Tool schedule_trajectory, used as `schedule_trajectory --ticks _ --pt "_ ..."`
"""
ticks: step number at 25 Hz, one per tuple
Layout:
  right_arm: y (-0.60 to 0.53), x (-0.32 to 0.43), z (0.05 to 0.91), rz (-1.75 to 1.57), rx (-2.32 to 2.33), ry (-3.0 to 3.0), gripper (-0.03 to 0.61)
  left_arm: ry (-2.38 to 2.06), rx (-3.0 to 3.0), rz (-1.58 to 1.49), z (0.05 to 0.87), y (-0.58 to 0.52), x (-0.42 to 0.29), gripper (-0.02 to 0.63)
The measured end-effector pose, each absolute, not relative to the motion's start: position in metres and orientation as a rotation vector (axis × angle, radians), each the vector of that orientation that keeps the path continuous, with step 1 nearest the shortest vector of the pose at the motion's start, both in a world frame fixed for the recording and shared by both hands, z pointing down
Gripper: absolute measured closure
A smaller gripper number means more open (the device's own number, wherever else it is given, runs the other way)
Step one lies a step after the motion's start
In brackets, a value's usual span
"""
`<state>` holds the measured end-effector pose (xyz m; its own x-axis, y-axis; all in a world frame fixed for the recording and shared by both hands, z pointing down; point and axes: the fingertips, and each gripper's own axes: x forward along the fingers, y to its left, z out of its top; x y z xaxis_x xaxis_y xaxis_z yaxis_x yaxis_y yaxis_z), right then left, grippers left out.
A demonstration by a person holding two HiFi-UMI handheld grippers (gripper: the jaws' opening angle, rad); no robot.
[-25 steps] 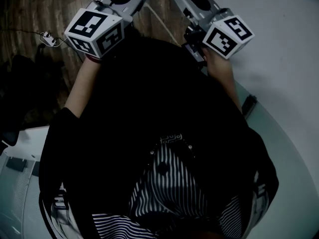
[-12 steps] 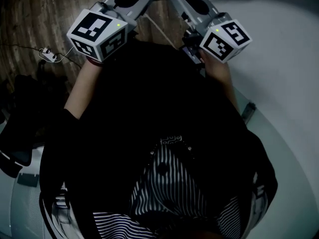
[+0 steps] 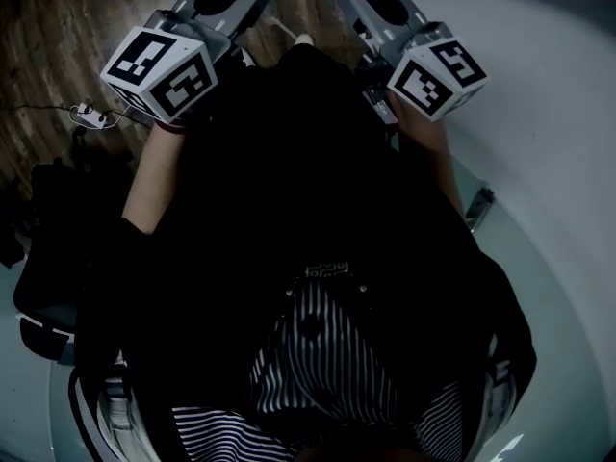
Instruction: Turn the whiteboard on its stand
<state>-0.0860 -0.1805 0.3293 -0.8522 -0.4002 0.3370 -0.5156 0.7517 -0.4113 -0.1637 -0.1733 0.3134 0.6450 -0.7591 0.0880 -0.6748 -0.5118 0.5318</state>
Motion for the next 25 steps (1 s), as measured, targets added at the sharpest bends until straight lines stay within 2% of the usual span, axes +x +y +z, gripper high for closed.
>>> schedule_trajectory --ticks 2,5,9,14,25 --pt "-0.196 -0.073 0.328 0.729 0.753 -2.706 0.578 -1.103 2.301 -0.249 0.311 -0.188 -0.160 0.611" --pt "-0.218 -0.070 0.321 0.722 0.773 -2.708 0.578 -1.036 2.371 -0.138 0.311 -0.202 -0.150 0.611" --pt "-0.255 -0.068 0.308 0.581 0.692 -2.748 0.578 -0.881 2.479 -0.092 0.294 -0.233 -0.112 0.611" --pt "-0.289 -0.027 0.284 0.598 0.702 -2.806 0.578 -1.045 2.499 -0.057 0.272 -0.273 -0.070 0.611" --pt "-0.354 -0.024 0.293 0.597 0.603 -2.865 0.578 -1.126 2.508 -0.061 0.266 -0.341 -0.062 0.611"
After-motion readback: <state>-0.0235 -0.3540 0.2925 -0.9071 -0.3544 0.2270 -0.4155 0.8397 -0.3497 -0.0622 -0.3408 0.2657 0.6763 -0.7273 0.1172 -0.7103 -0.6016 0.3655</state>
